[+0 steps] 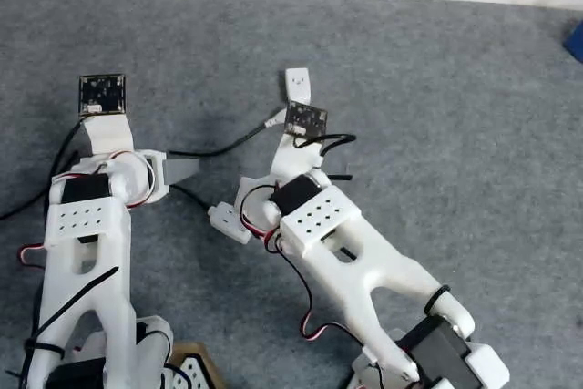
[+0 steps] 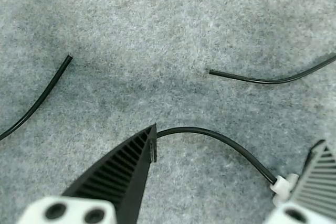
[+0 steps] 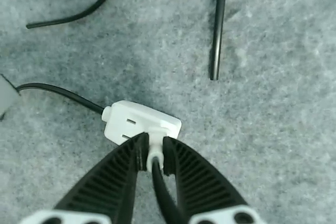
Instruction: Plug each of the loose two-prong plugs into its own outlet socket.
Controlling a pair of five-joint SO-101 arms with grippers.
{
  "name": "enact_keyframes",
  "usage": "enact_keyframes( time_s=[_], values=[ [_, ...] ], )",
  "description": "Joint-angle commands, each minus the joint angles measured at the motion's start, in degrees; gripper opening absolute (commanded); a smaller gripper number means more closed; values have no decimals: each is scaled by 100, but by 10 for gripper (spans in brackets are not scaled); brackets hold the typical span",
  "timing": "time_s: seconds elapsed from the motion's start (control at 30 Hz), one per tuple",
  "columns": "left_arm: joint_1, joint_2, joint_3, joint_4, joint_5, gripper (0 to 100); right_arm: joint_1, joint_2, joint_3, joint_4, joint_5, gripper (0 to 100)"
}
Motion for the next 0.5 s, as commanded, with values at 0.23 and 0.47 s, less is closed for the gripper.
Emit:
enact_keyframes(
  time_s=[0.23, 0.47],
  values=[
    [-75, 4, -251, -62, 53, 421, -347, 110, 84, -75, 0, 5],
    [-75, -4, -479, 9, 53, 421, -831, 136, -22, -75, 352, 5]
  ],
)
